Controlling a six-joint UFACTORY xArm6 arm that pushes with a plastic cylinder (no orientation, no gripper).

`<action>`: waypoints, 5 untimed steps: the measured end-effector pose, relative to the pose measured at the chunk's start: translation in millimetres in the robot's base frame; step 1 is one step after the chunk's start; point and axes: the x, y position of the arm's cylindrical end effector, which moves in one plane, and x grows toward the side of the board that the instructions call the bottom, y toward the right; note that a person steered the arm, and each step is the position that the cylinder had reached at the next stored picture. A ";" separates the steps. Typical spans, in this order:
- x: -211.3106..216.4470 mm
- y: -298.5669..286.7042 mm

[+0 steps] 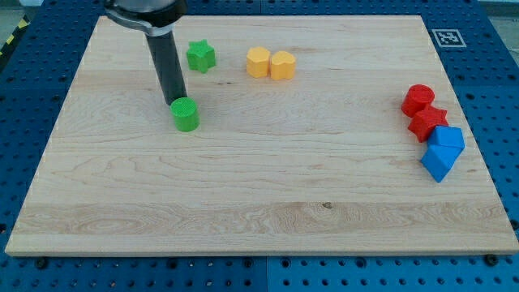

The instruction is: Move the green circle to the center left side

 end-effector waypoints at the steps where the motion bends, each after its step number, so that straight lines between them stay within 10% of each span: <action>1: -6.6 63.2; 3: 35.9 102.1; 5: 45.3 -35.7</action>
